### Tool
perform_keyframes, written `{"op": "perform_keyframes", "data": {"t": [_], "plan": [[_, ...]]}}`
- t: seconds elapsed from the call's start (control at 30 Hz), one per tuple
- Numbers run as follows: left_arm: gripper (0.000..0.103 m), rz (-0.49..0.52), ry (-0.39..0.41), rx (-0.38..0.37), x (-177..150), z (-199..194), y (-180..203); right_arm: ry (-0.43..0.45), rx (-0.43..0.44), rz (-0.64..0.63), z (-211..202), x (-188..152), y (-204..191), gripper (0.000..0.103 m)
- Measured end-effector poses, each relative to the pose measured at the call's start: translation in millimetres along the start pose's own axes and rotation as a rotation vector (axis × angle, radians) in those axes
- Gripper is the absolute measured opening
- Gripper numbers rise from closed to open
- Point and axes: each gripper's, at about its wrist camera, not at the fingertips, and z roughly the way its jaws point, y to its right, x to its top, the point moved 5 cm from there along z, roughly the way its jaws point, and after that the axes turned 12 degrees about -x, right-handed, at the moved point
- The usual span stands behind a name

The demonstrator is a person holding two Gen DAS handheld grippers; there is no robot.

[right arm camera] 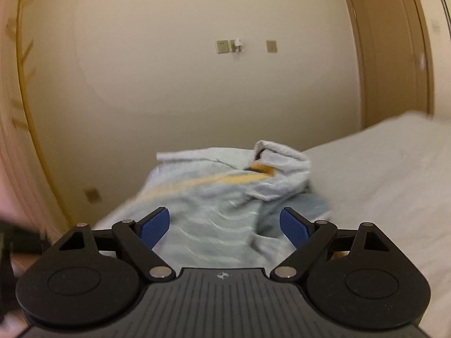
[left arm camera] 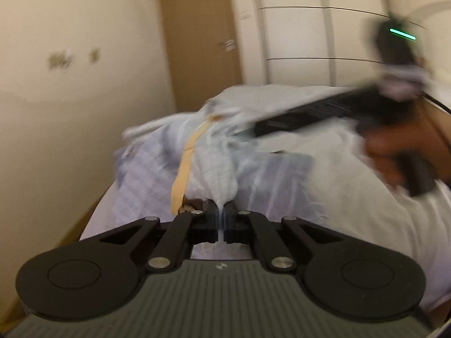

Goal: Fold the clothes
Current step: 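Grasp the yellow collar with the right tool while the left tool grasps the shirt body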

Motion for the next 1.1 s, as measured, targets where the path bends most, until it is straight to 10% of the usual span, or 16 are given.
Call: {"op": "perform_keyframes", "data": {"t": [0.33, 0.53, 0.67, 0.83, 0.9, 1.1], "plan": [[0.001, 0.197, 0.022, -0.171, -7.0, 33.5, 100.9, -0.158, 0.078, 0.159, -42.0, -32.4, 15.6, 0.084], [0.012, 0.260, -0.021, -0.252, -15.1, 31.7, 124.9, -0.224, 0.077, 0.106, -52.7, -48.7, 18.3, 0.026], [0.035, 0.198, 0.013, -0.295, -9.0, 5.1, 108.9, -0.168, -0.037, 0.025, -84.5, -47.0, 21.3, 0.013], [0.057, 0.208, 0.061, -0.154, 30.6, 6.2, 66.4, -0.130, -0.125, -0.026, -131.2, -49.5, 32.1, 0.008], [0.075, 0.208, 0.033, -0.126, 43.0, 33.4, 48.2, -0.128, -0.138, -0.033, -141.6, -56.1, 36.0, 0.008], [0.075, 0.187, -0.137, -0.180, 55.3, 143.9, 7.4, -0.142, -0.149, 0.019, -136.1, -81.1, 60.2, 0.007]]}}
